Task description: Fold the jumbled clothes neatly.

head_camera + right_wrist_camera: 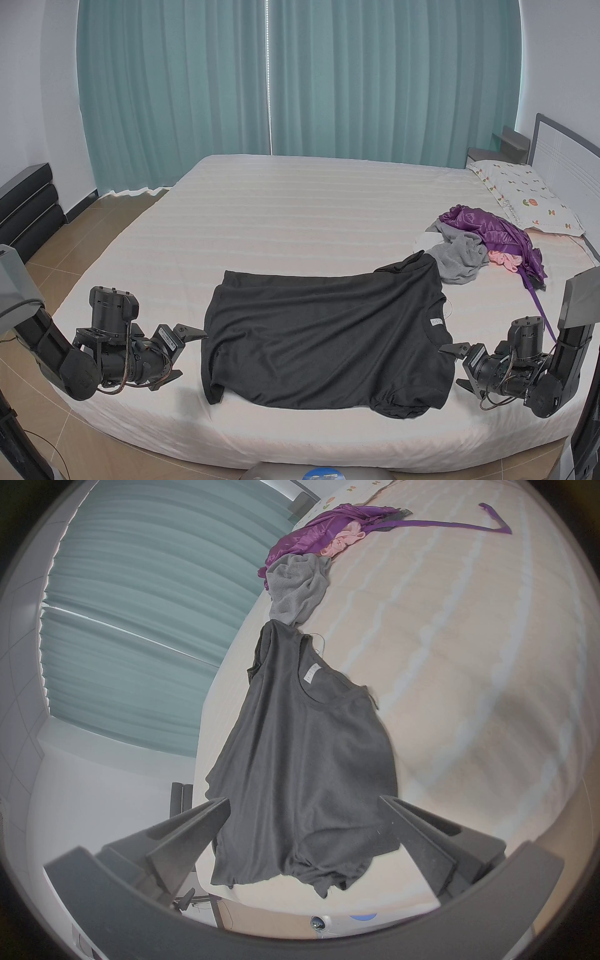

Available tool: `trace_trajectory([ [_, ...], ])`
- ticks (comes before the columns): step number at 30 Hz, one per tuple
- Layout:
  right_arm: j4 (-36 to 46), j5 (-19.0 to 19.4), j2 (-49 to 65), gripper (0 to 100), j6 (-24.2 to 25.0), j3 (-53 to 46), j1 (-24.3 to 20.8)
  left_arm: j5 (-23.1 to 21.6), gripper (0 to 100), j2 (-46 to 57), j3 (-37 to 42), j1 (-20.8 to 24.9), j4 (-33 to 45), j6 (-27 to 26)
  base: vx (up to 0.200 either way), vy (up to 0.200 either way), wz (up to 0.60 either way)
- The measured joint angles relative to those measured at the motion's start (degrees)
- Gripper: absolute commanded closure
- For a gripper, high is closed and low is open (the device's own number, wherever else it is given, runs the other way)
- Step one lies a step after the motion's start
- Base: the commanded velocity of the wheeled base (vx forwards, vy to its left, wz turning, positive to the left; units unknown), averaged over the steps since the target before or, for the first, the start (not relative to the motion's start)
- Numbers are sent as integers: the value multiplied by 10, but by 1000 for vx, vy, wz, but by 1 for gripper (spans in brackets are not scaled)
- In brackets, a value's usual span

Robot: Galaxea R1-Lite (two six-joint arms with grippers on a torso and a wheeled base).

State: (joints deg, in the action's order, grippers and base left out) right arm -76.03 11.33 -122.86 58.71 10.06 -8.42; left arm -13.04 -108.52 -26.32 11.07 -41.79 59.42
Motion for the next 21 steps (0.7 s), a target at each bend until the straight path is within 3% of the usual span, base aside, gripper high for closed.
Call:
trace_trajectory([
  [7,0,-1,0,0,0,0,-1,0,0,-1,-4,0,0,3,0,0,0],
  [21,-1,-3,-1,0,-1,1,-1,1,0,-12,-7,1,0,3,0,-200,0],
])
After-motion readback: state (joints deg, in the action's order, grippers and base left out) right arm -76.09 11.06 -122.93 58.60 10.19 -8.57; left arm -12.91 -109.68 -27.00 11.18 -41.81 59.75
